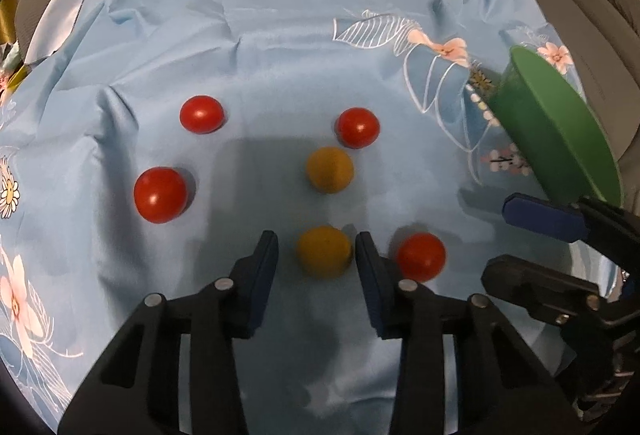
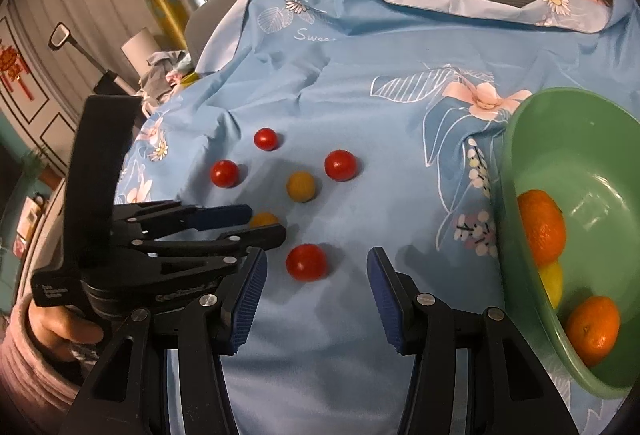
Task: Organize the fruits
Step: 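Grasp a yellow apricot with the left tool while the right tool grasps another apricot, then carry both apricots over the green bowl with both tools, then open both tools to drop the apricots into the bowl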
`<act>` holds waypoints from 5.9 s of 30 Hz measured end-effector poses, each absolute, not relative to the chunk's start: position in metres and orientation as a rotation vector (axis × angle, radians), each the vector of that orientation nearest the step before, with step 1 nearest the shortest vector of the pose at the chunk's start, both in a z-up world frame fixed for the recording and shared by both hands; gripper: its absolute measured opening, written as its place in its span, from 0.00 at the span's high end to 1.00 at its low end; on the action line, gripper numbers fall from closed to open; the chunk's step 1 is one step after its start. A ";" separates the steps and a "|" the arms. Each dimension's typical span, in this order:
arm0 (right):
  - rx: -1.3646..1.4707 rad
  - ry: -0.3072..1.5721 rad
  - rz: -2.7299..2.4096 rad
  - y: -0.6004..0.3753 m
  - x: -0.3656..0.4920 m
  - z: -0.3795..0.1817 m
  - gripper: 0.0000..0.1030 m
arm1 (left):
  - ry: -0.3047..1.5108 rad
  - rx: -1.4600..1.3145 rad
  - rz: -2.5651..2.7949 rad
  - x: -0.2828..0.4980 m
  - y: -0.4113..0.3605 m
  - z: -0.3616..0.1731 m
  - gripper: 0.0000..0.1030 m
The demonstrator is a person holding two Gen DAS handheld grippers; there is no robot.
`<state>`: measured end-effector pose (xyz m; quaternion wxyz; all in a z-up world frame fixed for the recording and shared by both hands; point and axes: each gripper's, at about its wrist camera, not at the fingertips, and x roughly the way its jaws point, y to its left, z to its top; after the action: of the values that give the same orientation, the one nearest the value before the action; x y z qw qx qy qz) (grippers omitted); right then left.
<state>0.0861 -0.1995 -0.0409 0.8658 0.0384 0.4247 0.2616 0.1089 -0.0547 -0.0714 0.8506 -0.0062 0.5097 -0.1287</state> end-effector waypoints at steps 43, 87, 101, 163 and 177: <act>-0.013 0.955 0.570 -0.127 0.151 -0.066 0.73 | 0.970 -0.167 -0.199 0.084 0.011 -0.035 0.73; 0.118 0.743 0.599 -0.222 0.030 0.007 0.73 | 0.898 -0.075 -0.321 0.020 -0.073 0.023 0.73; 0.158 0.695 0.573 -0.244 0.022 0.016 0.73 | 0.885 -0.048 -0.353 0.020 -0.091 0.033 0.73; 0.295 0.681 0.258 -0.375 0.057 -0.012 0.73 | 0.965 0.187 -0.586 0.104 -0.247 0.003 0.73; 0.296 0.693 0.236 -0.379 0.061 -0.016 0.73 | 0.977 0.225 -0.572 0.107 -0.253 -0.004 0.73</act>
<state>0.0606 -0.3786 -0.0156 0.9231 0.1442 0.3374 0.1151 0.1071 -0.2528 -0.0037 0.8380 0.1064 0.4619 -0.2704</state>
